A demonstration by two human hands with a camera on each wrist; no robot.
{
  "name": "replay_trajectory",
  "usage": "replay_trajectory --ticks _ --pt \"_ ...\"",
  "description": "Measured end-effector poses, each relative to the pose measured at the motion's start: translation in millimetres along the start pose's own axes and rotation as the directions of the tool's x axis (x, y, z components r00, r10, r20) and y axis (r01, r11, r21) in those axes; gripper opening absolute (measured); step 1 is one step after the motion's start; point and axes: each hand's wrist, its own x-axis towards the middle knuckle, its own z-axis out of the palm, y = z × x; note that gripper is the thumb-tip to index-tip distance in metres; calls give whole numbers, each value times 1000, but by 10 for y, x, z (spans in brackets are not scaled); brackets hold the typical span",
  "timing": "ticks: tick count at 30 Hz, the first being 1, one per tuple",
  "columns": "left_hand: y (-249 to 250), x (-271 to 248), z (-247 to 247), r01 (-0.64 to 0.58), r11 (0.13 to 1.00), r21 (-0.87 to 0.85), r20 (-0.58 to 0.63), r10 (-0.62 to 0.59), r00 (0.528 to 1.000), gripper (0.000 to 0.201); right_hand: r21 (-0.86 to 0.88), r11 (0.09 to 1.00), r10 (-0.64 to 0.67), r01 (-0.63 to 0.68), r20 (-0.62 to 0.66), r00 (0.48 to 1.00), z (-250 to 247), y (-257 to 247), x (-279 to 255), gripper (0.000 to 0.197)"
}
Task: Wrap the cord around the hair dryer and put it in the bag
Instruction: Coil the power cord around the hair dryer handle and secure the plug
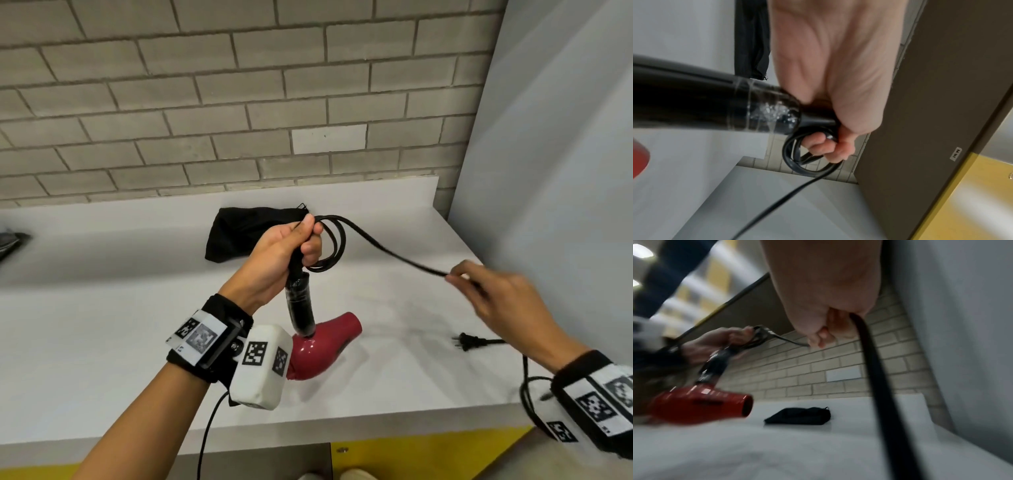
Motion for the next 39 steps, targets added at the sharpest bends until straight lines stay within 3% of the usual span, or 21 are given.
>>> replay_trajectory --ticks 3,6,10,13,14,18,21,23,26,30,34,36,39 --pt "-44 2 86 29 999 -30 -12 -29 1000 27 -275 937 -144 215 257 956 86 -231 -36 16" --pt "-57 12 181 60 997 -55 -23 -61 998 28 -335 815 -311 473 436 844 88 -555 -42 35" --pt "-81 30 319 105 993 -44 -8 -106 994 31 -197 714 -536 672 465 705 6 -980 49 21" --pt "-106 25 374 122 992 31 35 -123 992 29 -78 699 -623 711 422 659 -55 -1150 177 11" --pt "-103 20 383 123 991 61 57 -126 990 29 -47 710 -633 703 394 666 -77 -1183 220 17" --pt "-135 -34 418 162 973 167 131 -184 974 32 -32 801 -577 597 220 786 -169 -1217 428 23" --pt "-150 -82 449 129 969 213 179 -168 969 45 -65 844 -517 532 166 840 -143 -1091 591 8" --pt "-120 -87 449 128 970 209 181 -167 969 40 -94 879 -450 467 155 879 -109 -993 653 14" --pt "-101 -75 448 154 964 215 151 -188 970 40 -89 897 -422 432 117 899 -65 -930 670 11" --pt "-104 -65 442 223 952 207 144 -255 956 56 -65 914 -398 400 35 917 -89 -871 658 31" --pt "-139 -87 399 204 955 214 145 -237 961 55 -82 932 -354 352 -11 935 -97 -717 689 36" --pt "-135 -83 390 174 965 198 142 -203 969 49 -1 956 -292 292 8 956 -56 -632 690 42" --pt "-71 -73 371 130 983 132 120 -146 982 41 324 942 -148 89 163 975 -58 -525 644 38"
